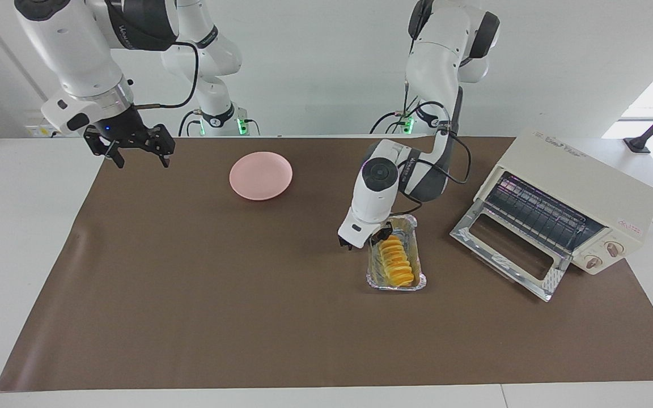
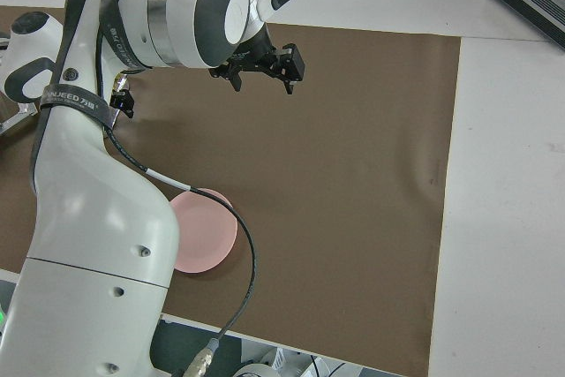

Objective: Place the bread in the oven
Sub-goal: 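Grasp the foil tray rim with the left gripper and lift it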

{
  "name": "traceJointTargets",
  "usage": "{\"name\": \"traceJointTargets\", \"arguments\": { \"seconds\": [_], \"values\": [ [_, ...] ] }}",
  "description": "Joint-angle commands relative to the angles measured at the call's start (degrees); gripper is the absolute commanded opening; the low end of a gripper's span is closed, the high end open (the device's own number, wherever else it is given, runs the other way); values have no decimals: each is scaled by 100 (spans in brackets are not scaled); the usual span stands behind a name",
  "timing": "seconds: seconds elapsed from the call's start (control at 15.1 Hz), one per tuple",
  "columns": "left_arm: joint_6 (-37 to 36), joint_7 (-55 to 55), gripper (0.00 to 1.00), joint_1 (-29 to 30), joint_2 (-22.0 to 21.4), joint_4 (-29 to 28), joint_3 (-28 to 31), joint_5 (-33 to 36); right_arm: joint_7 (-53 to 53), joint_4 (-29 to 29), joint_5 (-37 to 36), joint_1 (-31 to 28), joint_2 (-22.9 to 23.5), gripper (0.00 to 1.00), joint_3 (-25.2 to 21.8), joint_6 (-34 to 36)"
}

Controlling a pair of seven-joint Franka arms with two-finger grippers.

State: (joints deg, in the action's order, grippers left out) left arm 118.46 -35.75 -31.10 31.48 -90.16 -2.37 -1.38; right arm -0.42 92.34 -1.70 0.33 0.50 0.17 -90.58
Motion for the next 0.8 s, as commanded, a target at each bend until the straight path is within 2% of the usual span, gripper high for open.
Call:
{"name": "traceJointTargets", "arguments": {
  "seconds": [0.0, 0.07, 0.13, 0.2, 0.46, 0.73],
  "values": [
    [125, -55, 43, 33, -89, -134, 52, 41, -72, 47, -23, -77, -67, 100, 53, 58],
    [125, -64, 38, 42, -89, -134, 52, 33, -72, 47, -23, -77, -76, 100, 53, 66],
    [116, -72, 17, 42, -89, -134, 52, 33, -72, 64, -23, -77, -76, 100, 53, 67],
    [82, -55, 0, 51, -89, -142, 52, 33, -72, 64, -23, -77, -76, 100, 53, 67],
    [-146, -55, 0, 191, -107, -125, 52, -73, -125, 29, 12, -86, -85, 100, 53, 277],
    [-971, -309, 0, 218, -54, 427, 96, -319, -125, 29, 118, -86, -94, 100, 53, 409]
  ]
}}
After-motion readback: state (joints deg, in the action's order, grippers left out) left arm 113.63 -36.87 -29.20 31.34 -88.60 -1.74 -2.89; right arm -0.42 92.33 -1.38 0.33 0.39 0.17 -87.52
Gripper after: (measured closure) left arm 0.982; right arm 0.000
